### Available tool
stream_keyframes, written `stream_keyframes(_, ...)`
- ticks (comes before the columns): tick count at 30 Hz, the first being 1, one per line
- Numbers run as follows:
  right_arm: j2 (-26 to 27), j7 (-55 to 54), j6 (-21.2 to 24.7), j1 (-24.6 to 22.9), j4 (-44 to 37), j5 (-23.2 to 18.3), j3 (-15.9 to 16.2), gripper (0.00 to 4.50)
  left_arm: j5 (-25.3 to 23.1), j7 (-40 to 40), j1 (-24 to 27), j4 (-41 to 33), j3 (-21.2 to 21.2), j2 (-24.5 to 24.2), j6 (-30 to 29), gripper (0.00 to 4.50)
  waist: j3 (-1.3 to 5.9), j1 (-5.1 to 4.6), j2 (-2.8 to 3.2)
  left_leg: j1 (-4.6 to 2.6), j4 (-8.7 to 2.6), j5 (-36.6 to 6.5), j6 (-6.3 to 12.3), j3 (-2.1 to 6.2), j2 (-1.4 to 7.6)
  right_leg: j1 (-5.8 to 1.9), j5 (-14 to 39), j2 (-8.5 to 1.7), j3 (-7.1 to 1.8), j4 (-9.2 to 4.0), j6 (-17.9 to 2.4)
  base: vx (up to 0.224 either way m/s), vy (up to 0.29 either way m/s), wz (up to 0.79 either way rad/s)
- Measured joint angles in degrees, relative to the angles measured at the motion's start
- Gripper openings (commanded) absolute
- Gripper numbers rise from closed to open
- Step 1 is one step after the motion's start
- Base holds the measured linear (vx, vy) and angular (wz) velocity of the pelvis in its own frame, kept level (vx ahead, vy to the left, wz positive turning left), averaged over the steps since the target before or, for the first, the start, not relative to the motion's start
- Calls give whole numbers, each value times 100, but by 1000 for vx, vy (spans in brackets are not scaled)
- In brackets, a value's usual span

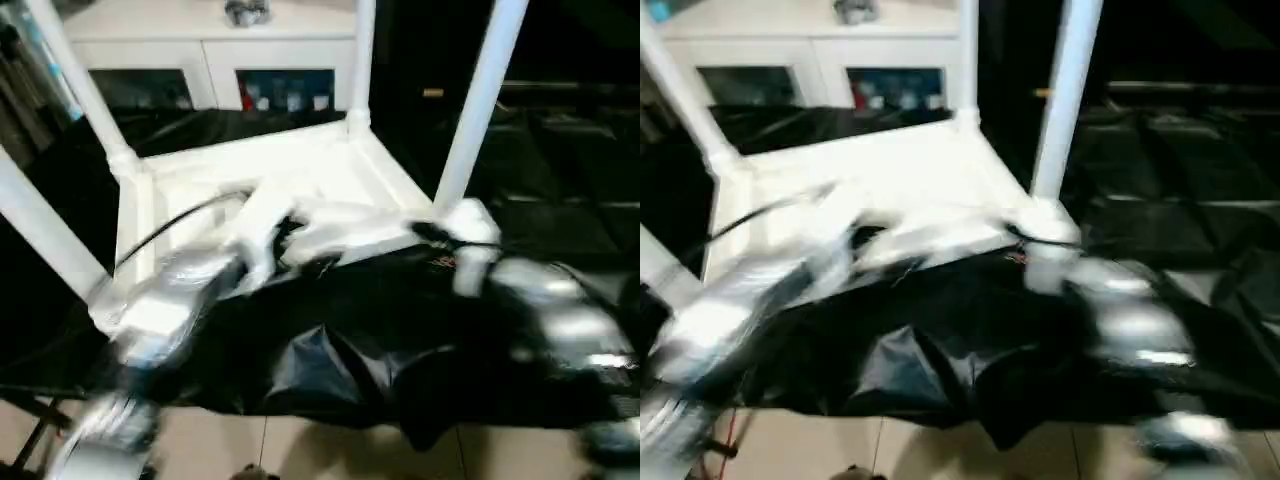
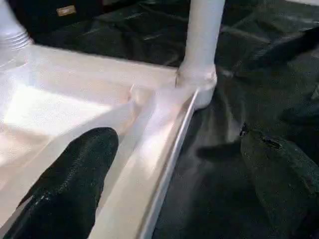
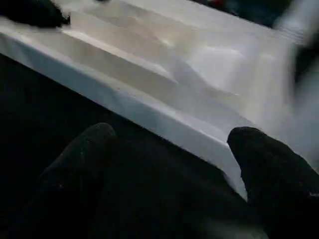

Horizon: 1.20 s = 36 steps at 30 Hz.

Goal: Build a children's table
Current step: Rotate leg to tighten

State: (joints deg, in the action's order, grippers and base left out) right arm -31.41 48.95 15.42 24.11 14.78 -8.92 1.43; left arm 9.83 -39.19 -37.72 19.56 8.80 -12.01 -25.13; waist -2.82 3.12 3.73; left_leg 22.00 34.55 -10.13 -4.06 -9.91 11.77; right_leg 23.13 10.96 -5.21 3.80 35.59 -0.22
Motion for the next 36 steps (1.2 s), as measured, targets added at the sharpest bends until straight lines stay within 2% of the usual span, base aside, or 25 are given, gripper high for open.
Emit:
stream_keyframes(1, -131, -4, 58, -5, -7, 11, -89, 412, -2, -4, -166, 262, 10, 113, 44, 448, 6, -11, 26, 0, 1, 0, 2, 2, -1, 0, 0, 1, 4, -4, 0, 0, 0, 0)
stream_keyframes(2, -218, -19, 91, -4, -14, 13, -170, 412, 1, -23, -280, 458, 24, 193, 82, 420, 13, -21, 49, 1, -2, 0, 3, 1, -1, 0, -3, 2, 4, -10, 2, 0, 0, 0)
stream_keyframes(3, -314, -32, 156, -16, -26, 13, -239, 412, 1, -55, -384, 675, 44, 275, 147, 420, 27, -34, 78, 5, -6, 13, 25, -1, -2, -1, -2, 3, 6, -11, 2, 0, 0, 0)
stream_keyframes(5, -408, -113, 210, -97, -73, 14, -330, 412, 4, -142, -571, 1070, 56, 441, 188, 408, 41, -29, 99, 6, -8, 17, 31, 0, -5, -2, -2, 6, 16, -15, 2, 0, 0, 0)
stream_keyframes(6, -467, -225, 275, -140, -93, 35, -342, 412, -1, -238, -719, 1419, 86, 578, 266, 396, 46, -13, 168, 10, 5, 18, 32, 8, -3, -9, -4, 12, 29, -25, -1, 0, 0, 0)
stream_keyframes(8, -481, -358, 336, -150, -105, 62, -372, 412, -37, -334, -858, 1810, 168, 717, 402, 379, 48, -23, 250, 9, 2, 15, 42, 6, -5, -10, -21, 0, 17, -42, 2, 0, 0, 0)
stream_keyframes(10, -479, -514, 426, -168, -112, 136, -380, 412, -295, -279, -1132, 2478, 349, 868, 756, 366, 54, -31, 373, 19, 17, 10, 68, 5, -16, -14, -34, -10, 14, -60, 9, 0, 0, 0)
stream_keyframes(12, -464, -546, 459, -216, -132, 181, -381, 412, -498, -150, -1300, 2937, 447, 941, 1066, 333, 70, -61, 419, 19, 18, 9, 76, 3, -36, -14, -36, -17, 10, -59, 18, 0, 0, 0)
stream_keyframes(15, -453, -518, 541, -290, -513, 174, -389, 412, -746, 135, -1509, 3556, 491, 975, 1533, 327, 69, -143, 518, 27, 29, 5, 83, 14, -36, -22, -41, -15, 17, -69, 26, 0, 0, 0)
stream_keyframes(18, -426, -491, 589, -393, -743, 114, -374, 412, -881, 270, -1629, 3941, 519, 994, 1828, 288, 80, -162, 604, 28, 32, 3, 88, 17, -40, -27, -40, -17, 19, -72, 31, 0, 0, 0)
stream_keyframes(23, -387, -538, 664, -516, -828, 98, -302, 412, -1079, 401, -1785, 4586, 565, 1005, 2232, 280, 96, -198, 677, 32, 32, 2, 90, 24, -45, -28, -37, -20, 21, -73, 40, 0, 0, 0)
stream_keyframes(24, -373, -540, 680, -549, -873, 99, -302, 412, -1126, 453, -1835, 4744, 565, 1006, 2310, 248, 95, -225, 684, 37, 33, 3, 91, 25, -46, -26, -38, -20, 23, -74, 41, 0, 0, 0)
stream_keyframes(25, -364, -540, 694, -567, -920, 100, -302, 412, -1151, 474, -1867, 4844, 562, 1006, 2365, 245, 95, -243, 690, 41, 34, 2, 91, 28, -48, -26, -37, -22, 24, -75, 43, 0, 0, 0)
stream_keyframes(29, -359, -545, 710, -571, -1019, 103, -302, 412, -1210, 582, -1941, 5121, 497, 1019, 2486, 240, 98, -299, 703, 50, 36, -6, 105, 31, -57, -26, -35, -30, 26, -83, 48, 0, 0, 0)
stream_keyframes(31, -359, -566, 717, -571, -1019, 105, -301, 412, -1266, 651, -1976, 5243, 493, 1019, 2564, 210, 98, -318, 703, 55, 38, -11, 112, 31, -59, -26, -36, -31, 26, -90, 49, 0, 0, 0)
stream_keyframes(34, -361, -602, 717, -571, -1019, 107, -298, 412, -1347, 775, -2045, 5347, 493, 1015, 2617, 203, 99, -335, 705, 59, 40, -14, 119, 32, -61, -27, -38, -34, 26, -97, 51, 0, 0, 0)
stream_keyframes(36, -361, -601, 718, -571, -1019, 109, -272, 412, -1391, 837, -2067, 5391, 492, 1015, 2653, 170, 100, -345, 707, 61, 40, -17, 124, 32, -65, -27, -38, -37, 27, -104, 52, 0, 0, 0)
